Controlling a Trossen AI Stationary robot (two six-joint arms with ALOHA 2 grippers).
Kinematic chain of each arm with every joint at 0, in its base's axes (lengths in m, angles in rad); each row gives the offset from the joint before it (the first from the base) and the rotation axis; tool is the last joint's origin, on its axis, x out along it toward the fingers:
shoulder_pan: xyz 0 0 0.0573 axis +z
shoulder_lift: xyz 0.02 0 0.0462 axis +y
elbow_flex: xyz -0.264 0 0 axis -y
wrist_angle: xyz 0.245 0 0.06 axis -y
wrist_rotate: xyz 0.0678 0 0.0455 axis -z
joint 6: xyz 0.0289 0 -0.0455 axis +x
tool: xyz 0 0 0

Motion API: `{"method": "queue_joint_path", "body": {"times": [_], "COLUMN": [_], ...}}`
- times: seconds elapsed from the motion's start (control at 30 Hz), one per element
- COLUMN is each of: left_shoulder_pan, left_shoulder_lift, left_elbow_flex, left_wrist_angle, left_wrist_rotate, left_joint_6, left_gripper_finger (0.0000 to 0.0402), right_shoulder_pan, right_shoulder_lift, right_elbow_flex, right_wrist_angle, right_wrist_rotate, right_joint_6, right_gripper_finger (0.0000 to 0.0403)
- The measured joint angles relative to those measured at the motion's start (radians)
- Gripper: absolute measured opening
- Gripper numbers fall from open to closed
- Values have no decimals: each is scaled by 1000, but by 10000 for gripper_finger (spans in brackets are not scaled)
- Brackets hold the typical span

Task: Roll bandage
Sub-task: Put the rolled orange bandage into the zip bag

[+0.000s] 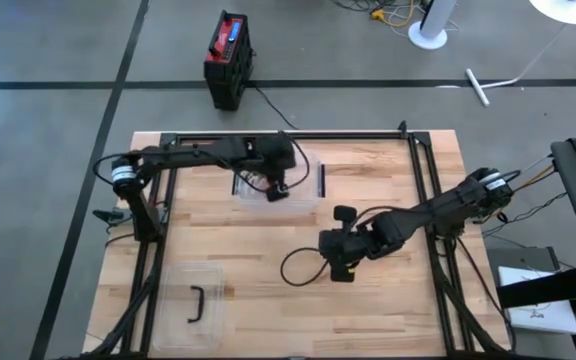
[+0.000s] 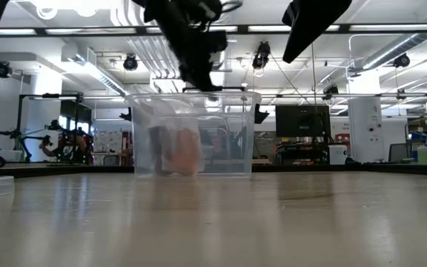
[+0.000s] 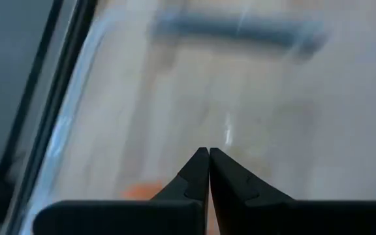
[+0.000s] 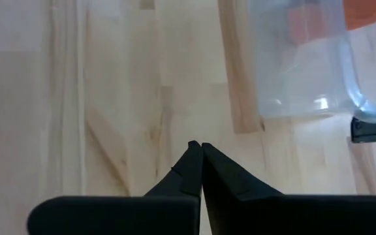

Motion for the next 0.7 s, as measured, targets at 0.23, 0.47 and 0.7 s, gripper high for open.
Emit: {"method": "queue_joint_path", "body": {"times": [0.23, 0.47, 0.7], "left_shoulder_pan": [77, 122, 93], "left_shoulder_lift": [-45, -142, -285], "left_elbow_flex": [-52, -112, -97], "left_wrist_angle": [-222, -313, -296], "left_wrist_rotate": [-194, -244, -188], "left_joint_6": [-45, -90, -63], "left_gripper_finger": [2, 3, 6], "right_shoulder_pan": [36, 36, 37], "right_shoulder_lift": [22, 23, 20], "right_elbow_flex": [-4, -5, -5], "right_wrist_angle": [7, 14, 14], "right_wrist_rotate": [-3, 1, 50], "right_joint_6": [26, 18, 15], "right_gripper_finger": [1, 2, 2]}}
